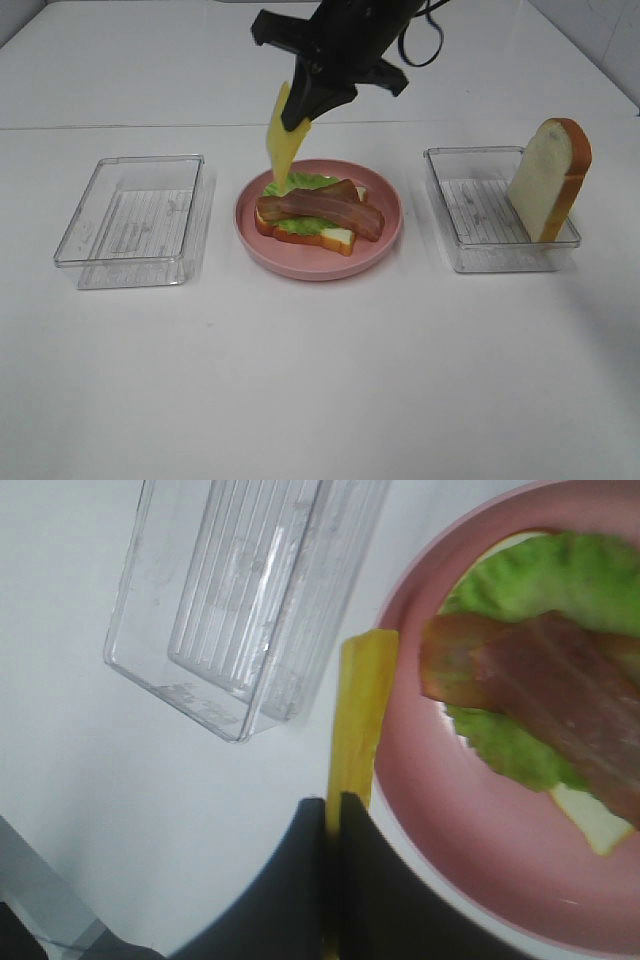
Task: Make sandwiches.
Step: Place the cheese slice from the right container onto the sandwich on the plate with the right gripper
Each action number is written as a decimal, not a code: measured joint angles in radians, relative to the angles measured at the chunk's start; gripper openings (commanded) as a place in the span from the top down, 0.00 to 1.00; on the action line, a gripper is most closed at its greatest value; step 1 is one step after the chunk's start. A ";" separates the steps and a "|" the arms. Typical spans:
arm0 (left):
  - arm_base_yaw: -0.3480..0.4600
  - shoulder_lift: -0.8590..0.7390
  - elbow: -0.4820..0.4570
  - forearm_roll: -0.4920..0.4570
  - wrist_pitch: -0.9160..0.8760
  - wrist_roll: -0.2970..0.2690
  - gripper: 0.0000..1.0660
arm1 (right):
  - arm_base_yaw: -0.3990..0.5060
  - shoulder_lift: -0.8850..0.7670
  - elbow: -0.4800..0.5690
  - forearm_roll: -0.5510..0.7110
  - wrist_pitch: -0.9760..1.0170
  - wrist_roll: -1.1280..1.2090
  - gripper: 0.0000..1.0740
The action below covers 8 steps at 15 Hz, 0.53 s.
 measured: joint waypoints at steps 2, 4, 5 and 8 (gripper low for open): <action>0.000 0.000 0.000 0.000 0.000 0.000 0.27 | 0.009 0.058 0.000 0.055 -0.017 -0.008 1.00; 0.000 0.000 0.000 0.000 0.000 0.000 0.27 | 0.007 0.093 0.000 0.058 -0.041 -0.008 1.00; 0.000 0.000 0.000 0.000 0.000 0.000 0.27 | 0.001 0.109 0.000 0.051 -0.053 -0.008 1.00; 0.000 0.000 0.000 0.000 0.000 0.000 0.27 | -0.032 0.116 0.000 0.038 -0.079 0.001 1.00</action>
